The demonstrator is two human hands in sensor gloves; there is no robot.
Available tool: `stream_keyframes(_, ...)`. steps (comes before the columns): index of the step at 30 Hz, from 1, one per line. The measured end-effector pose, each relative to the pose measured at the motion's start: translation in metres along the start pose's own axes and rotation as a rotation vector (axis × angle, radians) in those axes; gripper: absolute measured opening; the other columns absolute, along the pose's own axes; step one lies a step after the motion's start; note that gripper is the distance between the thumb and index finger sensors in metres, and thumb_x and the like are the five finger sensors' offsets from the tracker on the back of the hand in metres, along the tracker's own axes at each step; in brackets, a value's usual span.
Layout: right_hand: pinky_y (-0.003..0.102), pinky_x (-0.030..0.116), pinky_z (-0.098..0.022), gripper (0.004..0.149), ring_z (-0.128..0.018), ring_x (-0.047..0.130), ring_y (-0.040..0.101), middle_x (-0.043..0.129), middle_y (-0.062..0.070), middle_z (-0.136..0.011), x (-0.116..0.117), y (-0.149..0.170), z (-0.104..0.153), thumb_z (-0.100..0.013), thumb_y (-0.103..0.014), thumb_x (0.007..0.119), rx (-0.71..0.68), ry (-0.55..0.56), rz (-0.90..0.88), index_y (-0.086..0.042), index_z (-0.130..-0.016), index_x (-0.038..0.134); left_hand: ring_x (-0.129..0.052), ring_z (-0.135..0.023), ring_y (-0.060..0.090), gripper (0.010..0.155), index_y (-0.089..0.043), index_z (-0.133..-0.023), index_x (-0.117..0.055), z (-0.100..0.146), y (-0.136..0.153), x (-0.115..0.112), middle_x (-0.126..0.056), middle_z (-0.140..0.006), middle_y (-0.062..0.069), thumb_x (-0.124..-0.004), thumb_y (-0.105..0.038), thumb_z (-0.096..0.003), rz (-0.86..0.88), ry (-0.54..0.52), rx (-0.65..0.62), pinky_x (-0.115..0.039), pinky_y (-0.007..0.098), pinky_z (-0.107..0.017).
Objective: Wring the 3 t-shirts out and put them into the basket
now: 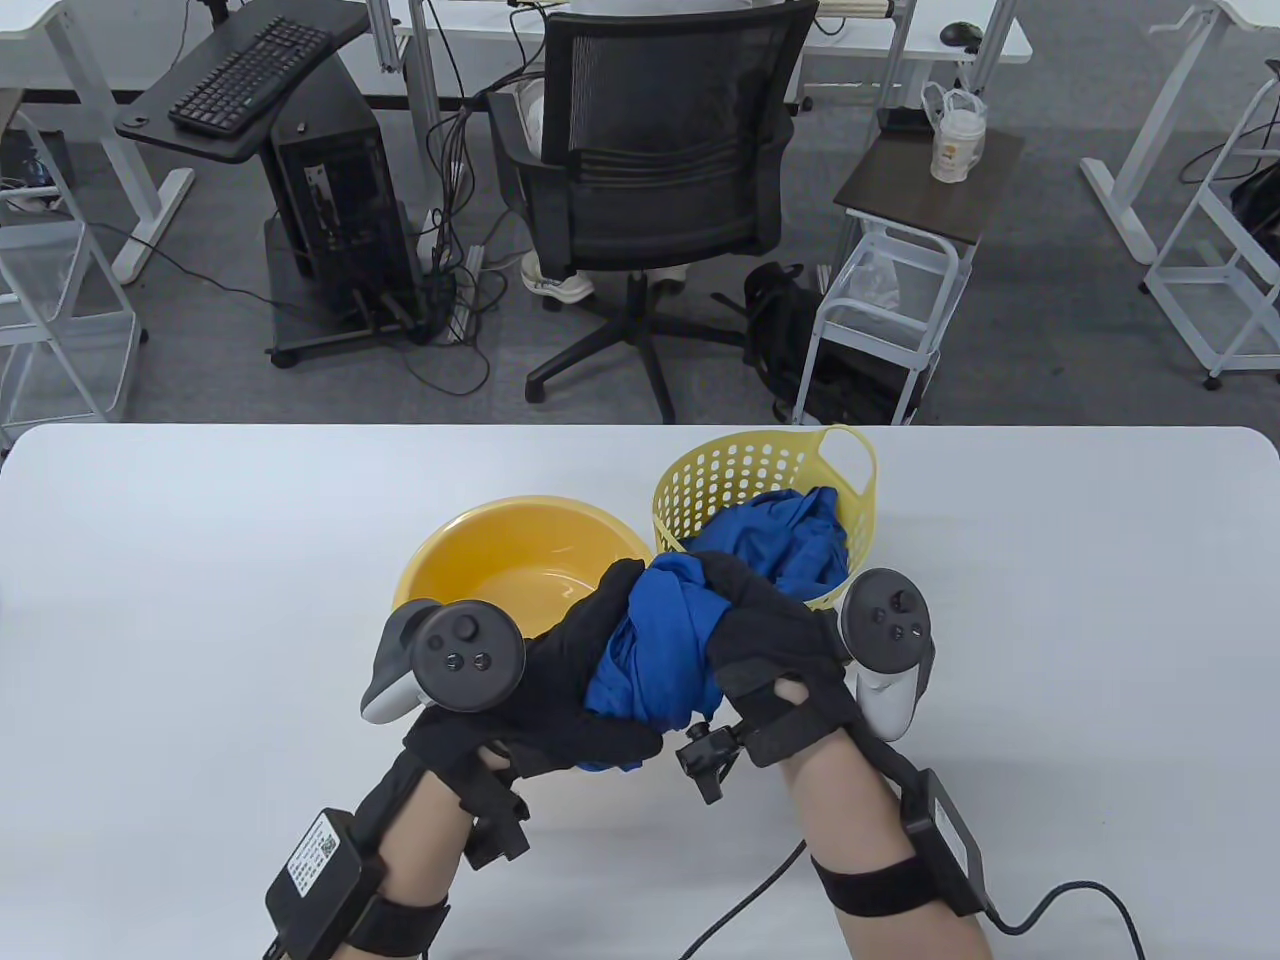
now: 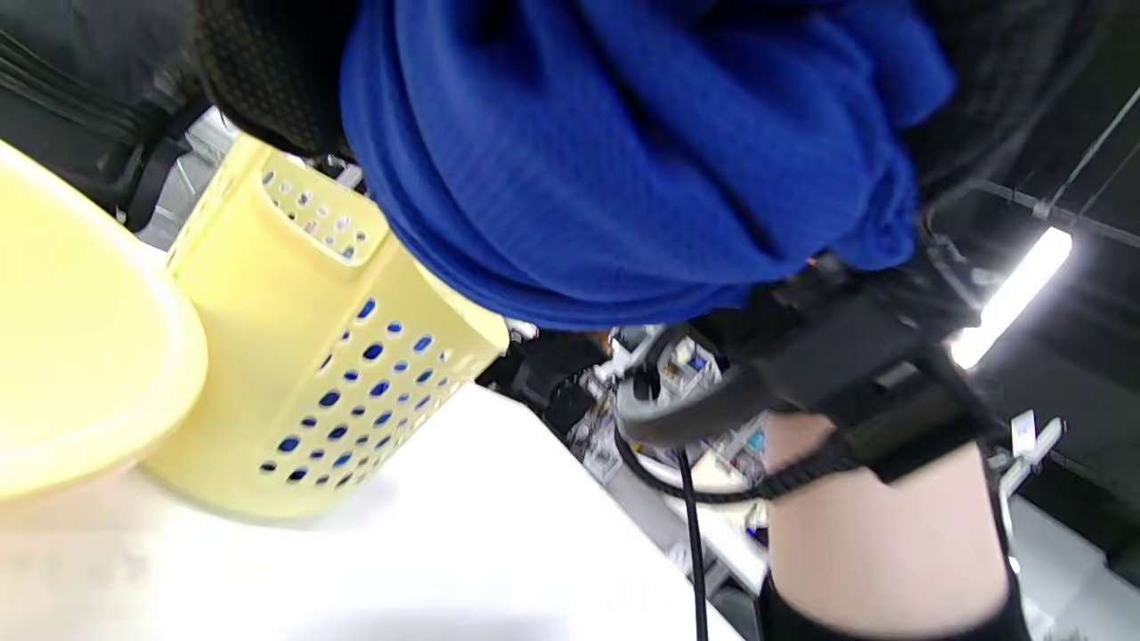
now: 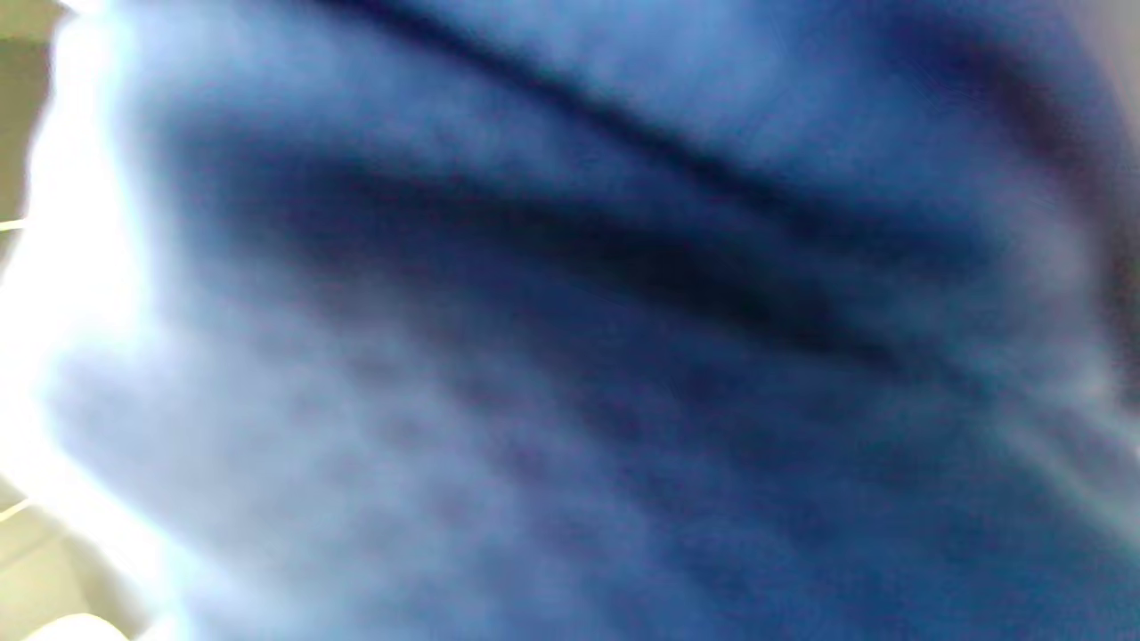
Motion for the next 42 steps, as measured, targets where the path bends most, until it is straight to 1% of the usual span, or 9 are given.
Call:
stream_keyframes(6,0.034,0.092,-0.015,0.071,-0.030,0.093,0.047,0.077,0.041,-0.084,-0.001,0.006,-0.003,-0.057,-0.030,0.090,0.047,-0.106,-0.218,0.008,-0.107,0.056,-0.097,-0.081,0.042,0.070,-0.054,-0.113,-0.049,-0.001,0.025,0.006,-0.077,-0.114,0.014,-0.091,-0.058,-0.0573,0.348,-0.124,-0.030,-0.088,0.057,-0.052)
stream_keyframes(9,0.042,0.091,-0.031,0.083,-0.046,0.088,0.056,0.052,0.048,-0.103,0.002,0.003,-0.006,-0.059,-0.029,0.087,-0.097,-0.191,-0.356,0.001,-0.115,0.033,-0.097,-0.080,0.040,0.068,-0.052,-0.114,-0.048,0.003,0.042,0.014,-0.076,-0.114,0.013,-0.089,-0.057,-0.0595,0.500,-0.168,0.000,-0.088,0.056,-0.052)
stream_keyframes(13,0.065,0.077,-0.049,0.067,-0.070,0.073,0.074,0.037,0.038,-0.114,0.010,-0.017,-0.003,-0.057,-0.012,0.084,-0.404,-0.207,-0.418,-0.019,-0.113,0.046,-0.094,-0.082,0.041,0.067,-0.050,-0.116,-0.042,0.010,0.063,0.017,-0.070,-0.116,0.015,-0.084,-0.058,-0.0636,0.805,-0.210,0.051,-0.087,0.056,-0.053)
stream_keyframes(19,0.068,0.069,-0.055,0.085,-0.083,0.069,0.066,0.017,0.016,-0.119,0.049,-0.044,0.023,-0.052,-0.007,0.088,-0.786,-0.245,0.620,-0.029,-0.110,0.029,-0.092,-0.082,0.041,0.066,-0.048,-0.117,-0.034,0.014,0.064,0.018,-0.065,-0.116,0.020,-0.078,-0.058,-0.0686,0.958,-0.141,0.088,-0.087,0.055,-0.053)
stream_keyframes(24,0.062,0.070,-0.060,0.118,-0.087,0.068,0.059,0.005,0.018,-0.116,0.077,-0.039,0.039,-0.043,-0.045,0.097,-0.961,0.129,1.422,-0.023,-0.100,-0.004,-0.094,-0.080,0.041,0.063,-0.049,-0.118,-0.035,0.010,0.055,0.007,-0.064,-0.115,0.023,-0.075,-0.057,-0.0701,0.923,-0.015,0.125,-0.088,0.054,-0.050)
stream_keyframes(27,0.066,0.066,-0.062,0.121,-0.090,0.061,0.061,0.009,0.017,-0.116,0.075,-0.033,0.043,-0.038,-0.050,0.098,-1.092,0.278,1.457,-0.023,-0.101,-0.001,-0.092,-0.080,0.043,0.061,-0.049,-0.118,-0.038,0.007,0.050,0.002,-0.059,-0.117,0.017,-0.076,-0.055,-0.0711,0.866,0.097,0.146,-0.086,0.055,-0.051)
stream_keyframes(36,0.081,0.035,-0.064,0.099,-0.103,0.020,0.057,0.022,0.008,-0.117,0.079,-0.029,0.047,-0.031,-0.053,0.101,-1.225,0.105,1.405,-0.025,-0.104,0.039,-0.097,-0.075,0.044,0.058,-0.043,-0.117,-0.054,0.004,0.044,0.003,-0.070,-0.111,0.021,-0.082,-0.052,-0.0666,0.517,0.241,0.187,-0.088,0.058,-0.047)
stream_keyframes(39,0.072,0.057,-0.065,0.081,-0.101,0.065,0.048,0.073,0.006,-0.101,0.079,-0.033,0.046,-0.032,-0.046,0.103,-1.211,0.060,1.335,-0.019,-0.094,0.059,-0.096,-0.077,0.044,0.070,-0.032,-0.122,-0.047,0.004,0.043,0.003,-0.070,-0.111,0.021,-0.082,-0.054,-0.0657,0.528,0.248,0.169,-0.087,0.059,-0.048)
stream_keyframes(42,0.065,0.082,-0.056,0.077,-0.069,0.095,0.044,0.085,0.011,-0.085,0.068,-0.031,0.035,-0.033,-0.037,0.106,-1.089,0.046,1.125,-0.015,-0.093,0.062,-0.095,-0.079,0.042,0.090,-0.018,-0.122,-0.024,0.005,0.043,0.005,-0.067,-0.113,0.019,-0.079,-0.063,-0.0661,0.552,0.194,0.163,-0.086,0.056,-0.050)
Point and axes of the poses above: the tracker on the back of each hand, its own y axis roughly to the little-finger side, its own z axis roughly from the fingertips to the wrist, x = y × z, the point moved 2 cm from there along -z, roughly from the wrist to the fingertips
